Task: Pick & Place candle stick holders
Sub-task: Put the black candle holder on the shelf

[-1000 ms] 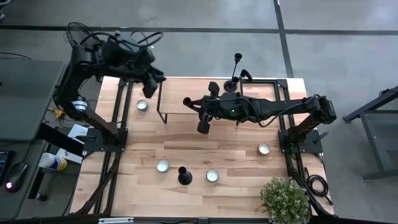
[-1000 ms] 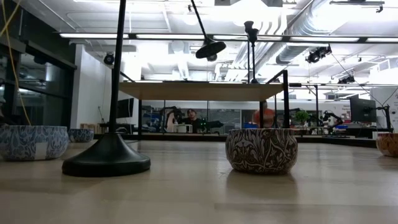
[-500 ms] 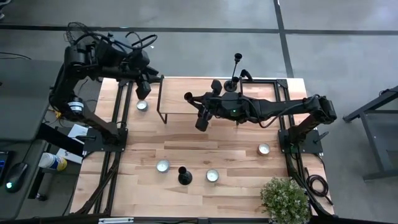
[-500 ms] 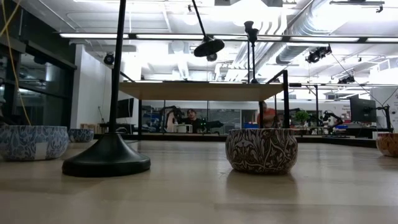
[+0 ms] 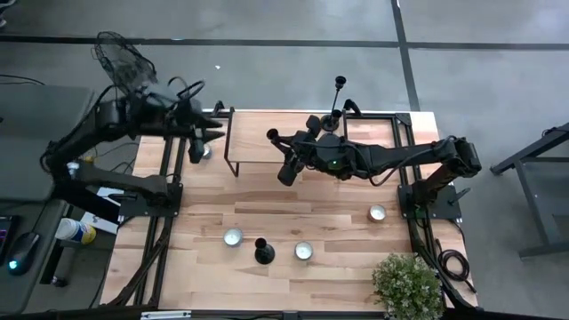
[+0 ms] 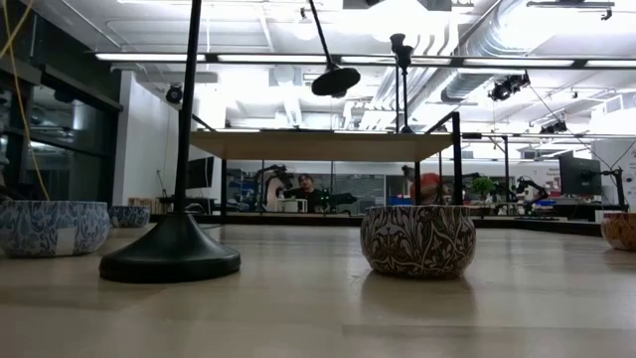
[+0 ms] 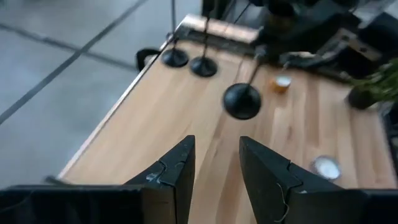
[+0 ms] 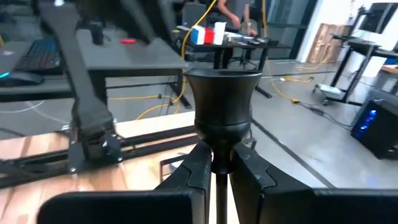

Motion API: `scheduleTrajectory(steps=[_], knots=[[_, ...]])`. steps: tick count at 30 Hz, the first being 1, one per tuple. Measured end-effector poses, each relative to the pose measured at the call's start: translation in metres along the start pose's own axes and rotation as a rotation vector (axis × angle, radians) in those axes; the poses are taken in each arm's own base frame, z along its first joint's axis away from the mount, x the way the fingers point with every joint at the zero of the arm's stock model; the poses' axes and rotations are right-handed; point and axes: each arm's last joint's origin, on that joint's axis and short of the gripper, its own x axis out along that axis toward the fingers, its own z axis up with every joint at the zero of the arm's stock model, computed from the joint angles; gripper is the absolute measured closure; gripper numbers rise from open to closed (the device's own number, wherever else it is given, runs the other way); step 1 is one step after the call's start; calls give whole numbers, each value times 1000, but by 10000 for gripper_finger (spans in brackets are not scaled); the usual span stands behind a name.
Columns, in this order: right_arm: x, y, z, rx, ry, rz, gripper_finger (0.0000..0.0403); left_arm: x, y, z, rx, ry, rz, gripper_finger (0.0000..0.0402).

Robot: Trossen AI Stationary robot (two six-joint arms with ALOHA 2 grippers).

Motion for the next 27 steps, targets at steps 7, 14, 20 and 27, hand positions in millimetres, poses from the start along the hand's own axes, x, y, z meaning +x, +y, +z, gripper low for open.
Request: scheduleTrajectory(steps=[7, 14, 20, 27], knots=[[-6, 7, 0, -2, -5, -75, 374, 1, 5, -72, -97, -200, -74, 280], [-11, 12, -5, 33, 33, -139, 374, -4, 12, -130, -196, -325, -25, 280], [-10, 10, -5, 41, 31, -164, 374, -12, 16, -155, -226, -384, 26, 280], [-10, 11, -5, 52, 32, -142, 374, -15, 18, -167, -233, -389, 61, 280]])
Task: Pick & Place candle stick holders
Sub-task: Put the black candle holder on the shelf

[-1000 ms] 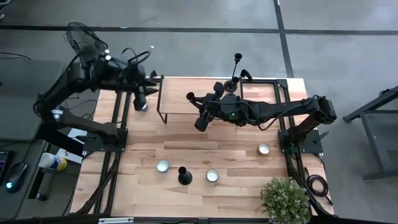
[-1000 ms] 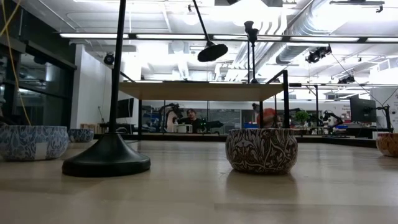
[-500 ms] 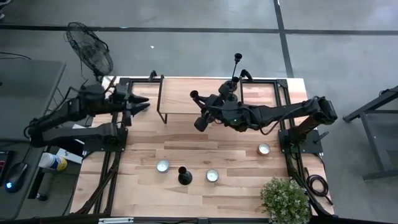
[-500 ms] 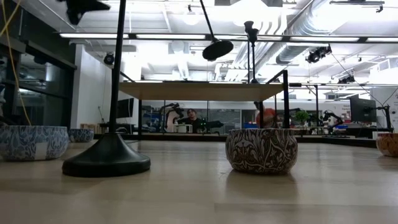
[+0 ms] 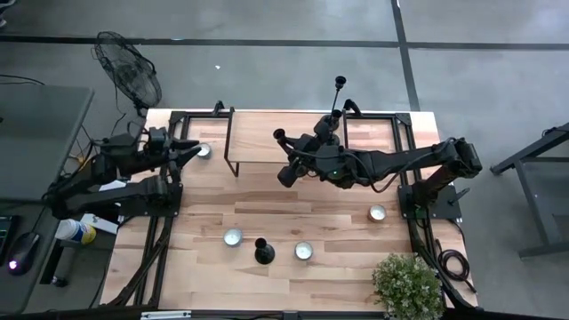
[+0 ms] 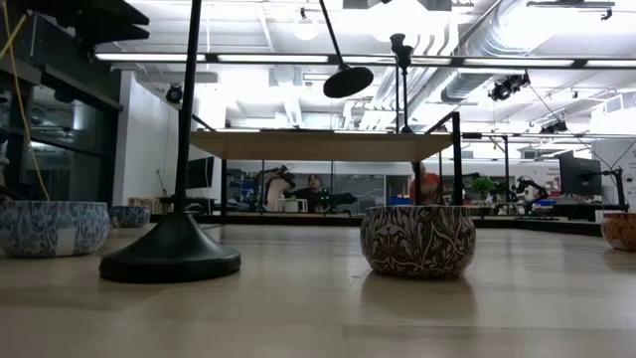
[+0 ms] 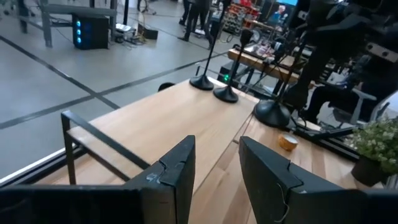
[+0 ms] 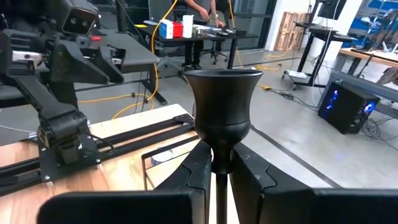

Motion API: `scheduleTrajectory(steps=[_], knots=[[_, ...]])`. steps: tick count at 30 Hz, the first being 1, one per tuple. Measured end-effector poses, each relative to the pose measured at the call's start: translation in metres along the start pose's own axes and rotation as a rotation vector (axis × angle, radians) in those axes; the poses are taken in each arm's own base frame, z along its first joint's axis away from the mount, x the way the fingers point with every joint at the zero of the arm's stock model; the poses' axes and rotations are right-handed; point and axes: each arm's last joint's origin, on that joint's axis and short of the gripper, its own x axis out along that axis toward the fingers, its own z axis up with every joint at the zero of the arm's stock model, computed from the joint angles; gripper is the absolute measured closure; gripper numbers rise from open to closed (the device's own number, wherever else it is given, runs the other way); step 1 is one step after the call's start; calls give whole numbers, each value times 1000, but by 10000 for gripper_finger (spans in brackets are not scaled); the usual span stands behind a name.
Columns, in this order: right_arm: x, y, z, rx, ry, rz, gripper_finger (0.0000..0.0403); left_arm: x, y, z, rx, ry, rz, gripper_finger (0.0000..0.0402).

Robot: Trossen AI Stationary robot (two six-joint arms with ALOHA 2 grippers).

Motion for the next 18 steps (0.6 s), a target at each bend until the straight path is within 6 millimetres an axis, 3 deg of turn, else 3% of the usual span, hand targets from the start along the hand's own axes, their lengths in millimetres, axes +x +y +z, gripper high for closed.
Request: scheduleTrajectory(steps=[8, 18], knots=[[0, 0, 0, -5, 0, 2, 374, 6, 3, -13, -18, 56, 16, 280], [2, -1, -3, 63, -8, -134, 374, 7, 4, -16, -17, 62, 26, 280]])
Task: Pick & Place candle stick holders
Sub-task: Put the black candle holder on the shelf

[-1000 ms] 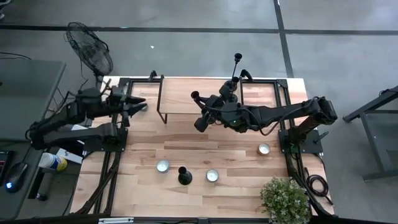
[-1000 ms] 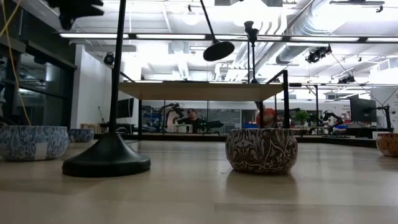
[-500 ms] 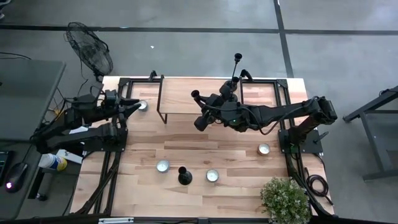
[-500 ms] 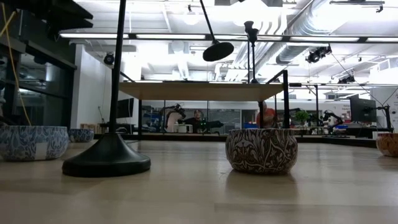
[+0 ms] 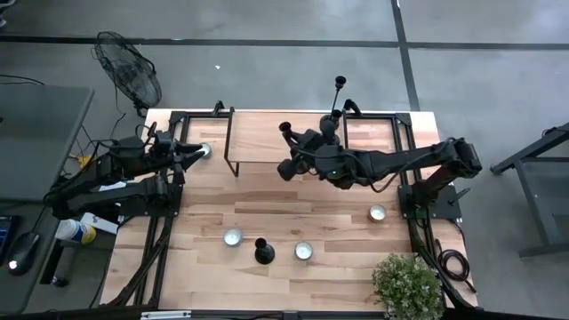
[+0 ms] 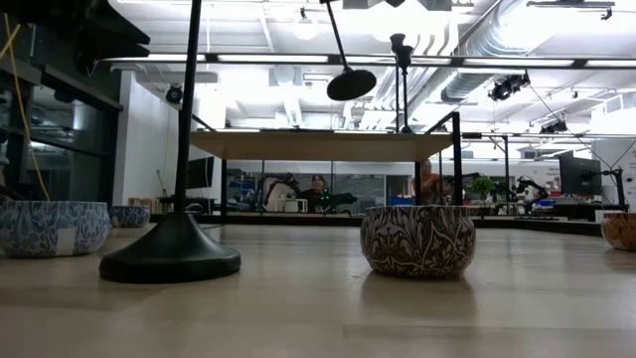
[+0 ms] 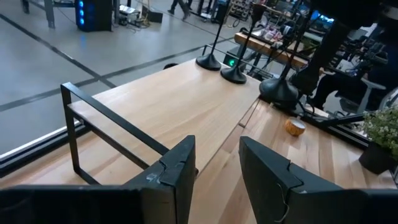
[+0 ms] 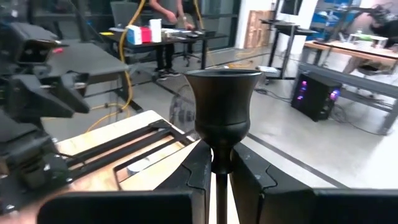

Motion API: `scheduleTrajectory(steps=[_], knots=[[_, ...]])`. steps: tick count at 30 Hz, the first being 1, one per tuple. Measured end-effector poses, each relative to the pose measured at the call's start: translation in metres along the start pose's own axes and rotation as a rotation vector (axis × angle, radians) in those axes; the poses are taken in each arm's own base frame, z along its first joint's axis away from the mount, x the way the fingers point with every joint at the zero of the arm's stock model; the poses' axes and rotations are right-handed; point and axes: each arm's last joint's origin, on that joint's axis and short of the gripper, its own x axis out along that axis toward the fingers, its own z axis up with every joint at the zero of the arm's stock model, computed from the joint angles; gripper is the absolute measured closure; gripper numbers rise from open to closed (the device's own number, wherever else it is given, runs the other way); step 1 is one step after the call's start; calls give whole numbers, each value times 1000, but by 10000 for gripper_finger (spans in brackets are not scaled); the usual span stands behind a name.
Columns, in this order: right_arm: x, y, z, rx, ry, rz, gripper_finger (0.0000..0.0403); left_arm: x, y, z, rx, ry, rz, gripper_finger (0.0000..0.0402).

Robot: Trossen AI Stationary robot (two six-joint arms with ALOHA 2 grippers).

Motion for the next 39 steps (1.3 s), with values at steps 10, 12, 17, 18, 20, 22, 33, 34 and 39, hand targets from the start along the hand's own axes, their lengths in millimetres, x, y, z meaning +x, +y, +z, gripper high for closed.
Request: scheduleTrajectory(steps=[10, 12, 17, 18, 20, 22, 33, 34, 39], knots=[[0, 14, -15, 22, -24, -157, 374, 0, 0, 0, 0, 0, 1, 280], [0, 13, -14, 22, -31, -193, 374, 0, 0, 0, 0, 0, 1, 280], [6, 11, -16, 30, -32, -222, 374, 0, 0, 0, 0, 0, 2, 280], [7, 11, -16, 31, -33, -224, 374, 0, 0, 0, 0, 0, 2, 280], [10, 10, -16, 33, -34, -223, 374, 0, 0, 0, 0, -1, 3, 280], [11, 8, -15, 44, -41, -227, 374, 0, 0, 0, 0, -1, 3, 280], [15, 10, -25, 61, -113, -126, 374, 0, 2, -5, 8, 54, 19, 280], [15, 10, -27, 64, -126, -116, 374, 0, 2, -6, 10, 65, 22, 280], [18, 7, -32, 65, -158, -57, 374, -1, 3, -9, 2, 97, 32, 280]])
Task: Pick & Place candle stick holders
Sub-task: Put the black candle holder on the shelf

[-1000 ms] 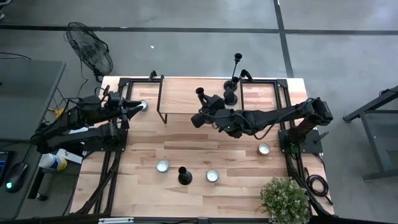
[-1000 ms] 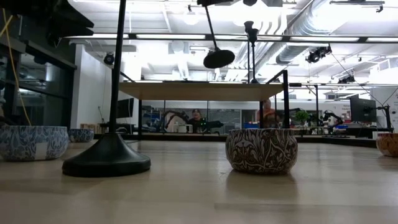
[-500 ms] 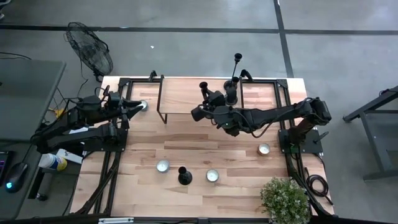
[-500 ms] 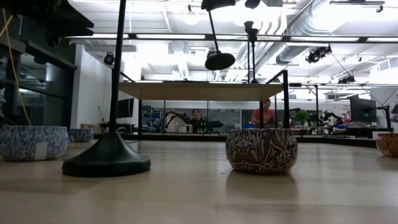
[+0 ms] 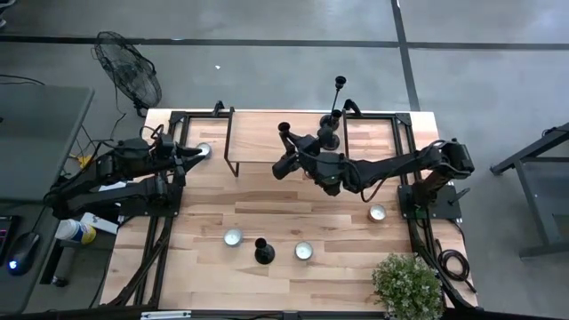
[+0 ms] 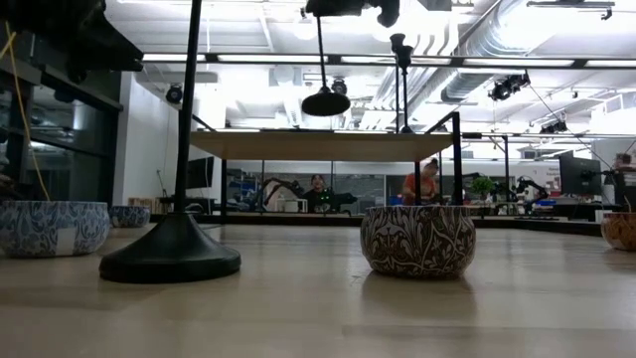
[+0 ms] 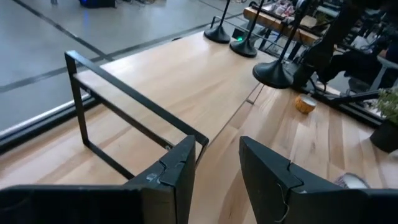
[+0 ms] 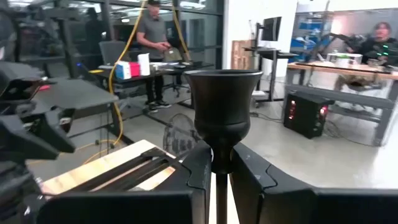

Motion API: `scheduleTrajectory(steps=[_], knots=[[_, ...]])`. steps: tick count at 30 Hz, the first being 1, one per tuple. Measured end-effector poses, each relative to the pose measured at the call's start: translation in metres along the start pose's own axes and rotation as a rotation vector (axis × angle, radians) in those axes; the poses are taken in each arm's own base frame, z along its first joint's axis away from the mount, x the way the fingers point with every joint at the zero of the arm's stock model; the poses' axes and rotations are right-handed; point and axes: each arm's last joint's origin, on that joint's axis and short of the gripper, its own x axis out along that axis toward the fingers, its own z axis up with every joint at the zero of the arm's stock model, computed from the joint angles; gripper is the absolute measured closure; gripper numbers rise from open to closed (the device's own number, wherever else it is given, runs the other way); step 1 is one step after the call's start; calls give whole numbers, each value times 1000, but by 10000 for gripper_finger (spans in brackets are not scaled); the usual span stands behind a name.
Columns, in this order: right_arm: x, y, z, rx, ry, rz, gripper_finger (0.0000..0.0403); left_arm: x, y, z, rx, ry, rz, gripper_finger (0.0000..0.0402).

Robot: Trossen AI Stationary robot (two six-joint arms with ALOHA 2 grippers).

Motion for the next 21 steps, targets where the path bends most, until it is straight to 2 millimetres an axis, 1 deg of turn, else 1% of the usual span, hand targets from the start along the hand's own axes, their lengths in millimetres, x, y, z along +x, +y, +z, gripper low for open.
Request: scheduleTrajectory(steps=[3, 6, 10, 13, 17, 19, 21], knots=[[4, -3, 1, -18, -16, -10, 374, 0, 0, 0, -38, 4, -6, 280], [8, -8, 4, -35, -39, -25, 374, 0, -1, 0, -39, 12, -29, 280], [17, -13, 6, -37, -49, 3, 374, 0, -2, -1, -39, 27, -69, 279], [22, -17, 5, -47, -51, 54, 374, 0, -3, -1, -39, 45, -118, 279], [27, -18, 5, -58, -58, 166, 374, 0, -4, -3, -39, 68, -155, 279], [26, -18, 1, -34, -79, 217, 374, 0, -4, -4, -39, 83, -163, 279], [20, -22, -8, -10, -94, 224, 374, -1, -4, -5, -38, 103, -168, 279]])
